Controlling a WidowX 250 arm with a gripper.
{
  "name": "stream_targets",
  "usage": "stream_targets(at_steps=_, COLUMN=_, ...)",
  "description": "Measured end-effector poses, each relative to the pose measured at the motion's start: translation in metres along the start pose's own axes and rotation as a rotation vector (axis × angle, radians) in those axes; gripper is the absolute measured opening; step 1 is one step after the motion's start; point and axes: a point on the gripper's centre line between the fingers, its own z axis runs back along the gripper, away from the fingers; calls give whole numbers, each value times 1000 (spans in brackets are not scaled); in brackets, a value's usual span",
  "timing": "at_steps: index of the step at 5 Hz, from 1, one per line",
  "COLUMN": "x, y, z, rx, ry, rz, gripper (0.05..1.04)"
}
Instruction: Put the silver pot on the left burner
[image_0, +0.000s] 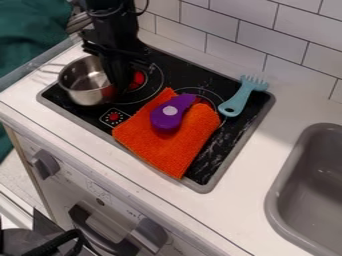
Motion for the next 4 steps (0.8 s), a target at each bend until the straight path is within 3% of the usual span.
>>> stream_targets(at_steps=1, x=5, y=-2, z=-5, rx=6, ry=11, rz=-5, gripper=72)
stream_targets(at_steps=2, x=4, y=-4, z=-4, rx=10, ry=18, rz=11, gripper=208)
stream_targets(at_steps=4, x=7, y=-17, z=39, rx=30, ry=-39, rz=-7, gripper=777)
